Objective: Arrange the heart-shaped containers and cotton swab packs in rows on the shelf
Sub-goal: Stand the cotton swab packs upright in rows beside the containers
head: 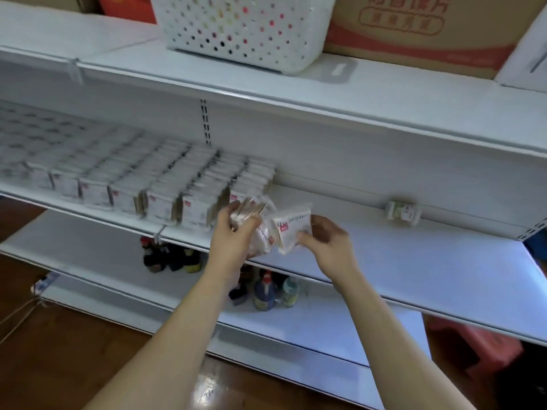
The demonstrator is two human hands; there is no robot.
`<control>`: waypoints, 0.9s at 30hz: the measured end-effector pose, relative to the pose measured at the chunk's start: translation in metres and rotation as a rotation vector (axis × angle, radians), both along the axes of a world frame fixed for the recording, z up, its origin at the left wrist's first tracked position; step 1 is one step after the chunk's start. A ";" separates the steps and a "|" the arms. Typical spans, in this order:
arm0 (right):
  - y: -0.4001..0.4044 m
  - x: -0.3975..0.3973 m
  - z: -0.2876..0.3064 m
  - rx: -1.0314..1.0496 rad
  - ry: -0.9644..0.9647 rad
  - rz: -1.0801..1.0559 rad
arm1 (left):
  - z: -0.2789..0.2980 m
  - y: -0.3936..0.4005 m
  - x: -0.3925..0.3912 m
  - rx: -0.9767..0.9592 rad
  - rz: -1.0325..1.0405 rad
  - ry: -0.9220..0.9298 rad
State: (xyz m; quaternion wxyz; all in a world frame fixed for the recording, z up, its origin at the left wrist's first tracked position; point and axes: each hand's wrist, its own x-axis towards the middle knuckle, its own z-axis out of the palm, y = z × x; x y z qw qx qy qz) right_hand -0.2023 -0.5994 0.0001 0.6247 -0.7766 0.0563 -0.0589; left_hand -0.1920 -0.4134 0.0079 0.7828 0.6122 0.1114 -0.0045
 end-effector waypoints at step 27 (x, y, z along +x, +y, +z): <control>0.136 0.083 -0.077 -0.657 -0.080 -0.159 | 0.008 0.135 0.081 -0.171 -0.048 0.001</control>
